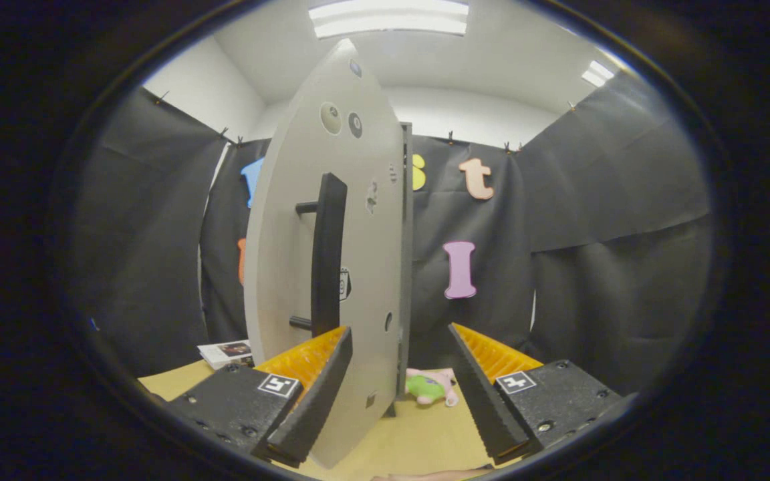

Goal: Open the shoe cabinet door, grab the shoes and put them into the shoe cabinet, then close the shoe cabinet door.

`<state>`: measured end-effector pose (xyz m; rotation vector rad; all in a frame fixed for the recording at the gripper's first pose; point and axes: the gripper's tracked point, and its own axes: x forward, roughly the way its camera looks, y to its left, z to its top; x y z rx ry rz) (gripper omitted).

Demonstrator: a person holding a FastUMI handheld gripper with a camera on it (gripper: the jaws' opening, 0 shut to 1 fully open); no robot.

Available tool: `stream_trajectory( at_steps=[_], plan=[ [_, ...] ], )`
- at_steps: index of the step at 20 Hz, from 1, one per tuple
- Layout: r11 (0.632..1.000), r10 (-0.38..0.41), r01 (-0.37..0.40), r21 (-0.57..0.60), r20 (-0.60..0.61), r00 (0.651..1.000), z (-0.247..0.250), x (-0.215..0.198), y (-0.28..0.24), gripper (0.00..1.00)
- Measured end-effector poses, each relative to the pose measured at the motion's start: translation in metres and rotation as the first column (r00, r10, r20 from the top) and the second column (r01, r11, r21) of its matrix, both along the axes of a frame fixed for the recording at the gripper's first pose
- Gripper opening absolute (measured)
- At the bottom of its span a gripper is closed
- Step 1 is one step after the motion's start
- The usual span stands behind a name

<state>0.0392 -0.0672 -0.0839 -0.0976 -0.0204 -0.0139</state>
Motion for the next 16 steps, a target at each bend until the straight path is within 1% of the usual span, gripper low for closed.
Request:
stream_trajectory(
  at_steps=[2, 4, 6, 7, 10, 14, 16],
  plan=[
    [0.999, 0.032, -0.033, -0.014, -0.016, 0.999, -0.008, 0.011, 0.028, 0.92],
    [0.999, 0.049, -0.049, -0.022, -0.028, 0.998, -0.014, 0.022, 0.051, 0.93],
    [0.994, 0.104, -0.106, -0.028, -0.051, 0.993, -0.026, 0.022, 0.081, 0.95],
    [0.992, 0.12, -0.121, -0.036, -0.046, 0.992, -0.026, 0.021, 0.089, 0.95],
    [0.994, 0.105, -0.105, -0.033, -0.002, 0.994, -0.016, 0.01, 0.086, 0.97],
    [0.996, 0.082, -0.082, -0.038, 0.002, 0.997, -0.017, -0.01, 0.074, 0.97],
    [0.996, 0.072, -0.071, -0.045, 0.023, 0.997, -0.01, -0.022, 0.066, 0.98]
  ],
)
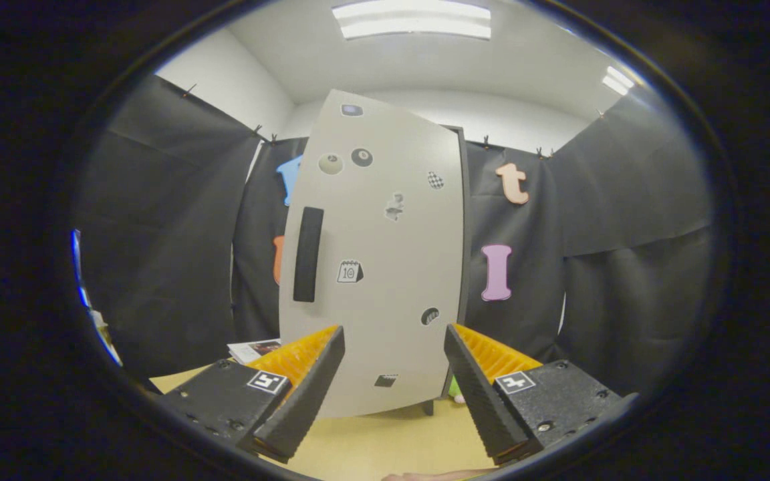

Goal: Open the shoe cabinet door, grab the shoes and put them into the shoe cabinet, then close the shoe cabinet door.

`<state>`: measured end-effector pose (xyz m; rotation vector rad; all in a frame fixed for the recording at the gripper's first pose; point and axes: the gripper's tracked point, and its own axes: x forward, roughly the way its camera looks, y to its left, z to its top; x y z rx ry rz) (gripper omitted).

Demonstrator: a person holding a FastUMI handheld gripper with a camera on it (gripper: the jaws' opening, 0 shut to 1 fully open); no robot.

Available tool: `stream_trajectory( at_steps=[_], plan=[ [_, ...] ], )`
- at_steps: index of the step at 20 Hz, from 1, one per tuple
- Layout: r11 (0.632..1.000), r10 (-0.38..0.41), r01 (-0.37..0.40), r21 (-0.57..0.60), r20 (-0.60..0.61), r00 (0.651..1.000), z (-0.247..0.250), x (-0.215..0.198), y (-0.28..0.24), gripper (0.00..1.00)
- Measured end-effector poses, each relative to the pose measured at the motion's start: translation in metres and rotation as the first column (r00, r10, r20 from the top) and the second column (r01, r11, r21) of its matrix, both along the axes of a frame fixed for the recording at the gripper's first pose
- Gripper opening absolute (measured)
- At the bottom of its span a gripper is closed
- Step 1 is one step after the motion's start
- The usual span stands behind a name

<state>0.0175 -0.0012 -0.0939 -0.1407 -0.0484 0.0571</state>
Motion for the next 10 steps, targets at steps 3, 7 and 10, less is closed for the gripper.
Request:
stream_trajectory(
  at_steps=[3, 7, 10],
  plan=[
    [1.0, -0.02, 0.02, -0.022, 0.033, 0.999, 0.006, -0.018, -0.013, 0.98],
    [0.999, -0.027, 0.03, -0.045, 0.068, 0.997, 0.017, -0.046, -0.022, 0.98],
    [0.998, -0.047, 0.05, -0.033, 0.074, 0.996, 0.024, -0.063, -0.035, 0.98]
  ],
)
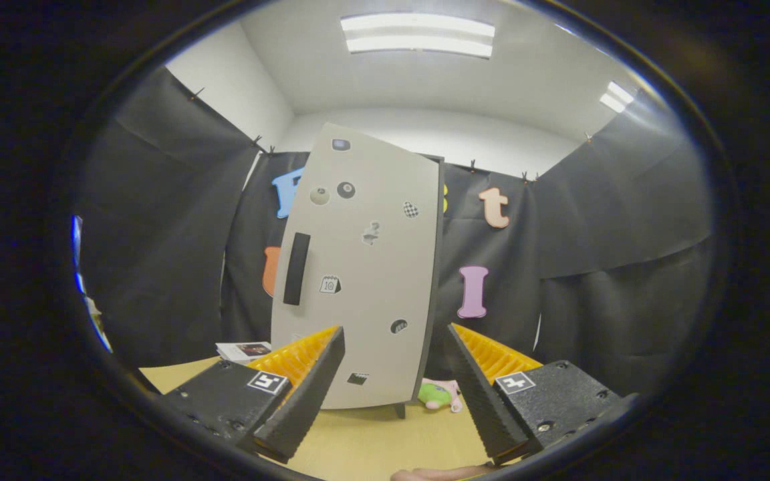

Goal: Open the shoe cabinet door, grab the shoes and put them into the shoe cabinet, then close the shoe cabinet door.

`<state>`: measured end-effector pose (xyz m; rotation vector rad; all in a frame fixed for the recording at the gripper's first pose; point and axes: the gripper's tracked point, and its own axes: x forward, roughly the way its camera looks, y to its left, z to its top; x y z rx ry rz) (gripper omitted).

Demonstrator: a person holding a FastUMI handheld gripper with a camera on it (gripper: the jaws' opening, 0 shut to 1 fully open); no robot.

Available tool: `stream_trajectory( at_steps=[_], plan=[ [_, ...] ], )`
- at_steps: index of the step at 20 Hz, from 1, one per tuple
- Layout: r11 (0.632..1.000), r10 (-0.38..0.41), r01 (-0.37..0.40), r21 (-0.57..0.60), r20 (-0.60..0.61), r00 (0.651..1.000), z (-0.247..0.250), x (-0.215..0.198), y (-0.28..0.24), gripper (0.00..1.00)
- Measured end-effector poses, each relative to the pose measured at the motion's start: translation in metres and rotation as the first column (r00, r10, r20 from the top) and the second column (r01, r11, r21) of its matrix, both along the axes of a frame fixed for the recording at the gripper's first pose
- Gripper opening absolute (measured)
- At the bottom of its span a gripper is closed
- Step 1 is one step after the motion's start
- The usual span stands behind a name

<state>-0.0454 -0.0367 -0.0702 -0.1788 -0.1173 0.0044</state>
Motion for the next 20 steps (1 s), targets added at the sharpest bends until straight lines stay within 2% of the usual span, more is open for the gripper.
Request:
stream_trajectory(
  at_steps=[11, 20],
  plan=[
    [1.0, -0.014, 0.013, 0.011, 0.098, 0.995, 0.035, -0.046, -0.016, 0.98],
    [1.0, -0.003, 0.003, 0.004, 0.097, 0.995, 0.032, -0.049, -0.014, 0.98]
  ],
)
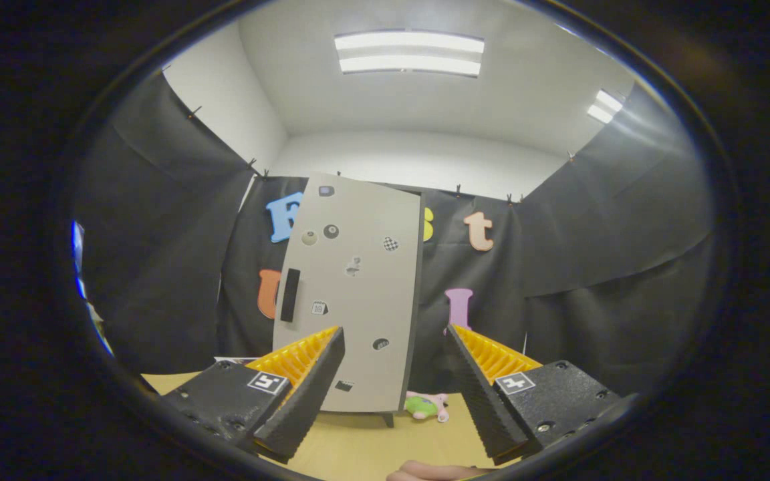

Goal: Open the shoe cabinet door, grab the shoes and put them into the shoe cabinet, then close the shoe cabinet door.

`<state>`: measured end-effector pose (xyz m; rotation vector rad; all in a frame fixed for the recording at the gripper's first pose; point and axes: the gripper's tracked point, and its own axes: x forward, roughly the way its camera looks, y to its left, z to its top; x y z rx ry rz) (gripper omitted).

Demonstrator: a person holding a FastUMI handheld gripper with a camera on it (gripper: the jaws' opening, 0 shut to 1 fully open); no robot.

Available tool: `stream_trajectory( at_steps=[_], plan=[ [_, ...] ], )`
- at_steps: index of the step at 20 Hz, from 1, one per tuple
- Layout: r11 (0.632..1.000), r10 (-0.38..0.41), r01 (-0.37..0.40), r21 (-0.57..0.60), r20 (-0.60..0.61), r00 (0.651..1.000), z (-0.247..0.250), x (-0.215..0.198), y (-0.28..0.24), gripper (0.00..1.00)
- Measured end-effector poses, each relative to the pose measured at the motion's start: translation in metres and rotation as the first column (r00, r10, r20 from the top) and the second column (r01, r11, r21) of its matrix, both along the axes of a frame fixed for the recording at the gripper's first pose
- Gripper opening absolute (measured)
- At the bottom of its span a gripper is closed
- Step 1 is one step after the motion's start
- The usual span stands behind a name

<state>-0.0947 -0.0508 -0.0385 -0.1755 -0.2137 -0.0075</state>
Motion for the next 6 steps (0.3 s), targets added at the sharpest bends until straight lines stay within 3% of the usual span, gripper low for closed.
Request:
stream_trajectory(
  at_steps=[6],
  plan=[
    [1.0, 0.012, -0.012, -0.015, -0.005, 1.0, -0.003, 0.0002, 0.0044, 0.98]
  ],
)
